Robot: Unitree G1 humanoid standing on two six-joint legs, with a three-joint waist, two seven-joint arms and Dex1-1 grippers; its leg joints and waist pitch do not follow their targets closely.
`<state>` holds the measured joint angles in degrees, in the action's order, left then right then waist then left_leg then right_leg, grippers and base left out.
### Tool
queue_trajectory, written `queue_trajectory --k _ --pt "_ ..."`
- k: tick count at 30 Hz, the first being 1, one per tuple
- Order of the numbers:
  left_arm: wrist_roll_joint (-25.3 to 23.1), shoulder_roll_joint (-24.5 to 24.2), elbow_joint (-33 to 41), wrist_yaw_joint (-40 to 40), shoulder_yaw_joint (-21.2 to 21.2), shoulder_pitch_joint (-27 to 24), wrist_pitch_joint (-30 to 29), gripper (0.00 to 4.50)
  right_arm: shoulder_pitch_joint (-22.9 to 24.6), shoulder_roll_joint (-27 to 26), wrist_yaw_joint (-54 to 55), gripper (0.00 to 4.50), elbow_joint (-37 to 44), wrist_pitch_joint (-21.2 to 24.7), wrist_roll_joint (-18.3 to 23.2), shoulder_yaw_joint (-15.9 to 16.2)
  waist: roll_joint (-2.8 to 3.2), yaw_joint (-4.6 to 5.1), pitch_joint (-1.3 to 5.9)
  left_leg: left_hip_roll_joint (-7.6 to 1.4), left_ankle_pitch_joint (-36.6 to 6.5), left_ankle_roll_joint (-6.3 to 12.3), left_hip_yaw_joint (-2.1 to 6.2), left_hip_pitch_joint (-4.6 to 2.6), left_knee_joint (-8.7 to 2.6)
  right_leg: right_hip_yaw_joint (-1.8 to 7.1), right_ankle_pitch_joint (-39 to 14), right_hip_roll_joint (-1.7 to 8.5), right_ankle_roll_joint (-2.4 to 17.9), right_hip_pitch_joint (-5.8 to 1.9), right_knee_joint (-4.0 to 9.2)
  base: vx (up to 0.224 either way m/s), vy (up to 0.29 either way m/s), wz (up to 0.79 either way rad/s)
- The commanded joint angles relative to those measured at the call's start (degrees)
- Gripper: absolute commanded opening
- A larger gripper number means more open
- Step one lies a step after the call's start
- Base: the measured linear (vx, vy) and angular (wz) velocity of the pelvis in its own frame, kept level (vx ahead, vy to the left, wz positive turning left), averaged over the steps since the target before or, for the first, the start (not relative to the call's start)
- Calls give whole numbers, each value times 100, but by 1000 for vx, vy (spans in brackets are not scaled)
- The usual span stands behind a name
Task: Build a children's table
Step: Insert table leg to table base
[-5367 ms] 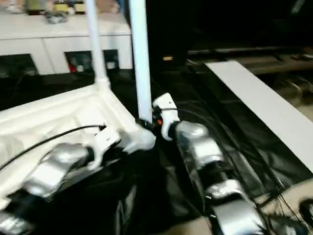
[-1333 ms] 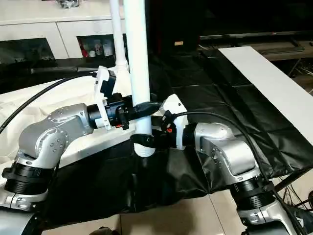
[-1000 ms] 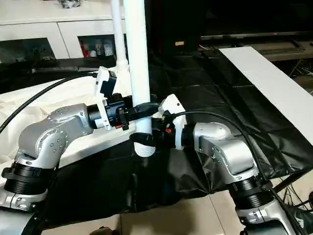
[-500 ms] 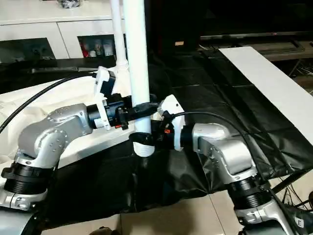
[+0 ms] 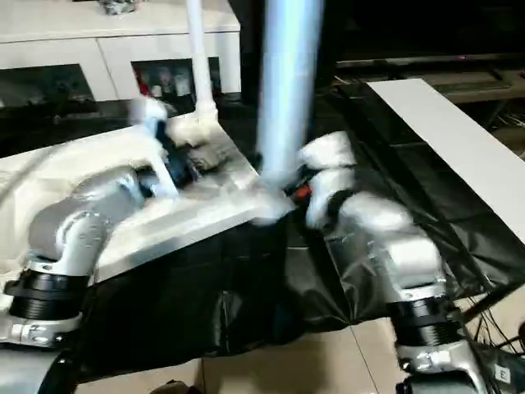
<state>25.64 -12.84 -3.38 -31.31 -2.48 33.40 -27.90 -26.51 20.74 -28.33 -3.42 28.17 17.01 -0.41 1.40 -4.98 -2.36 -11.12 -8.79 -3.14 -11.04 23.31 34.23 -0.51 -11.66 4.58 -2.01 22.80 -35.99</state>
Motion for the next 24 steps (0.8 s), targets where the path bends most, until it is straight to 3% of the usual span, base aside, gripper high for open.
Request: queue_trajectory --k 1,2,3,4,7,8,9,10,11,12,13,14,15,16,17,18,19,20,21,22,23,24 --pt "-430 44 -16 644 -173 -261 381 384 104 95 496 187 65 -251 -406 -142 9 29 388 -88 -1143 -323 81 -188 -353 77 -542 161 923 -230 441 0 0 0" --pt "-602 66 32 897 -226 -410 550 384 177 140 642 187 136 -270 -581 -111 10 29 387 -91 -1135 -317 86 -188 -360 70 -531 163 897 -236 445 0 0 0" --pt "-1165 36 312 1387 -150 -961 911 384 486 44 863 187 484 -346 -720 -163 19 31 400 -115 -1087 -236 102 -170 -363 74 -360 163 794 -250 446 0 0 0" --pt "-1165 36 312 1387 -150 -961 911 384 486 44 863 187 484 -346 -720 -163 13 49 397 -114 -1041 -203 103 -153 -363 67 -258 163 762 -262 433 0 0 0" --pt "-1576 303 702 2131 -218 -1638 958 384 990 -484 1240 187 912 -223 -494 -360 44 96 421 -118 -1029 -51 100 -159 -356 60 -35 149 866 -219 424 0 0 0" --pt "-1706 410 784 2407 -242 -1828 944 384 1172 -626 1361 187 1004 -277 -532 -293 60 111 415 -147 -1109 -124 130 -187 -380 29 -42 99 912 -201 410 0 0 0" --pt "-1858 444 803 2555 -190 -1929 1056 384 1279 -714 1408 187 1020 -355 -540 -212 129 195 352 -61 -1325 232 438 108 -621 -373 27 118 938 -418 327 0 0 0" --pt "-1914 486 816 2636 -166 -1971 1085 384 1329 -769 1434 187 1003 -407 -541 -155 223 252 377 -190 -1886 364 701 -72 -595 -483 -38 84 1180 -326 375 -12 -26 46" --pt "-1961 558 823 2768 -171 -1982 1113 384 1354 -839 1505 187 968 -475 -564 -112 299 394 345 -326 -2215 539 1058 -40 -715 -591 -182 -33 1477 -398 182 -26 -59 55" --pt "-2024 686 835 2972 -189 -1941 1205 384 1351 -951 1565 187 918 -531 -580 -39 378 416 319 -390 -2492 570 1214 -92 -798 -629 -436 -70 1554 -355 79 -26 -59 55" --pt "-2024 686 835 2972 -189 -1941 1205 384 1351 -951 1565 187 918 -531 -580 -39 404 493 254 -485 -3071 588 1586 -153 -958 -608 -918 -131 1606 -284 -203 -49 -104 49" --pt "-2037 734 839 3043 -197 -1927 1231 384 1348 -974 1567 187 915 -543 -599 -3 396 487 249 -461 -3254 536 1726 -182 -1008 -566 -1104 -153 1598 -254 -299 -41 -157 52" --pt "-2077 775 826 3150 -184 -1869 1033 384 1328 -1048 1574 187 933 -489 -608 0 285 438 180 -670 -3424 438 1373 -181 -963 -289 -1046 0 1323 -158 -340 -41 -157 52" --pt "-2015 791 790 3076 -160 -1823 973 384 1320 -1000 1472 187 958 -542 -743 167 277 357 153 -556 -3539 365 1178 -110 -948 -184 -1144 44 1311 -184 -234 -35 -255 45" --pt "-2111 757 698 3050 -89 -1771 991 384 1327 -951 1340 187 986 -601 -907 373 10 269 112 176 -3117 97 624 -210 -142 -47 -2442 224 1585 41 665 -67 -253 31" --pt "-2219 743 661 3097 -61 -1766 1078 384 1340 -943 1309 187 999 -599 -945 426 -118 176 107 445 -2372 226 321 -434 814 -81 -3762 505 1597 281 1046 -67 -253 31" --pt "-2270 755 639 3149 -66 -1763 1147 384 1350 -964 1316 187 1007 -575 -938 423 -94 14 95 298 -1044 435 417 181 816 396 -4678 745 1015 -334 925 -13 -168 2" --pt "-2178 773 610 3067 -82 -1754 1125 384 1347 -993 1327 187 999 -555 -921 418 -155 -39 92 264 -772 388 474 342 696 421 -4538 762 429 -467 778 11 -157 0" --pt "-2164 750 585 2993 -51 -1747 1199 384 1348 -1017 1330 187 990 -520 -875 414 -113 -138 269 135 -644 382 537 61 156 341 -2986 517 -245 -428 541 11 -157 0" --pt "-2164 750 585 2993 -51 -1747 1199 384 1348 -1017 1330 187 990 -520 -875 414 -32 -141 308 107 -436 444 523 -44 48 247 -2202 406 -138 -422 523 -63 -160 24" --pt "-2058 782 565 2918 -53 -1717 1165 384 1330 -1010 1323 187 970 -543 -873 433 -90 -93 271 117 -456 539 524 -54 0 167 -1800 221 -192 -334 506 -60 -126 22" --pt "-2048 800 544 2903 -25 -1674 1188 384 1304 -1025 1341 187 941 -552 -838 433 50 -88 321 37 -478 559 489 -164 -58 104 -1338 198 -36 -295 527 -60 -126 22"
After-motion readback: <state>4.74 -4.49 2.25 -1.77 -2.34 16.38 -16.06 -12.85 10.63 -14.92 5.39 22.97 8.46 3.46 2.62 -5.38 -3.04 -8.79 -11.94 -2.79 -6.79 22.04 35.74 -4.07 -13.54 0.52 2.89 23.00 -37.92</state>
